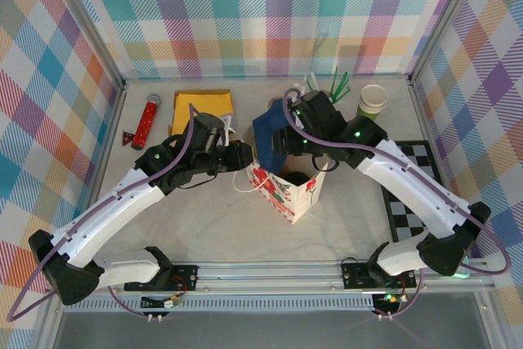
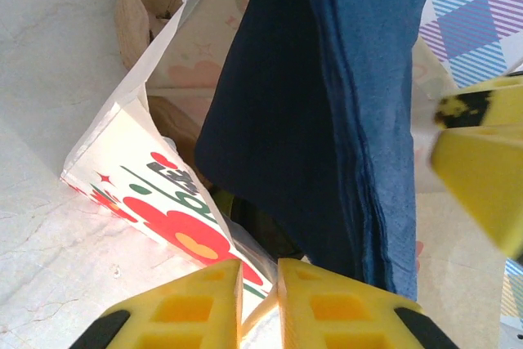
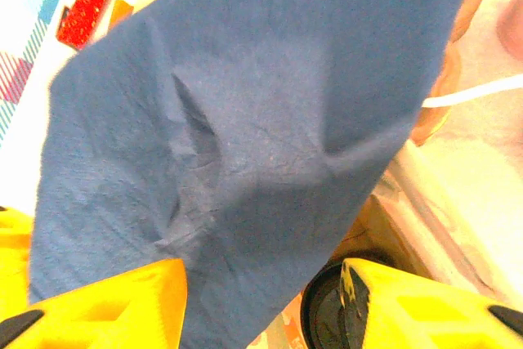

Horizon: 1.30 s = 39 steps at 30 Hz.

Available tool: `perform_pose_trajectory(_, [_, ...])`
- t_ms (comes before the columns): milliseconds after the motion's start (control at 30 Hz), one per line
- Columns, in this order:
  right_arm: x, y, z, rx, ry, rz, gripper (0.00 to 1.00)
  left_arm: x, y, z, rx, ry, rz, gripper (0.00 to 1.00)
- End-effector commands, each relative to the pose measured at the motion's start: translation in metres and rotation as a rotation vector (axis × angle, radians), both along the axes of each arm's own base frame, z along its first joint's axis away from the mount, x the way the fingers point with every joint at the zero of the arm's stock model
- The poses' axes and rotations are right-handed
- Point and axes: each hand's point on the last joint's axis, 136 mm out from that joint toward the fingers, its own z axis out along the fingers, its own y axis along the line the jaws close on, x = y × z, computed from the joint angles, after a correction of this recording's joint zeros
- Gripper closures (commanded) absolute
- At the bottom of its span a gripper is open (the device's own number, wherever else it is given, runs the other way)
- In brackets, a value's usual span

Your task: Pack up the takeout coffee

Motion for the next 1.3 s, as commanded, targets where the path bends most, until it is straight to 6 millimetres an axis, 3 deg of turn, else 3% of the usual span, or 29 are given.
perform_pose_trajectory(0, [-0.001,-0.010,0.005,-0.033,-0.005,-0.038,0.47,0.000,0.001,-0.008,0.010,0.009,0.002,0.83])
perform_pose_trajectory(100, [0.002,-0.008,0.010,-0.011,-0.024,-0.045,0.47,0.000,0.002,-0.007,0.009,0.006,0.008,0.84])
perform_pose_trajectory(400, [0.013,0.023,0.029,0.035,-0.045,0.003,0.48,-0.001,0.002,-0.009,0.007,0.011,0.007,0.86])
perform_pose_trajectory(700, [0.024,0.043,-0.011,-0.004,0.025,0.018,0.49,-0.002,-0.003,0.000,-0.037,0.001,-0.002,0.94])
perform_pose_trajectory(867, [0.028,0.044,-0.041,-0.048,0.067,-0.004,0.57,-0.002,-0.005,0.004,-0.052,-0.003,-0.008,1.00])
perform_pose_trajectory(1067, [0.029,0.041,-0.072,-0.086,0.109,-0.027,0.61,-0.003,-0.003,0.007,-0.057,-0.013,-0.002,1.00])
perform_pose_trajectory(1267, [0.030,0.057,-0.101,-0.089,0.167,0.011,0.61,-0.004,-0.006,0.016,-0.088,-0.027,-0.017,1.00])
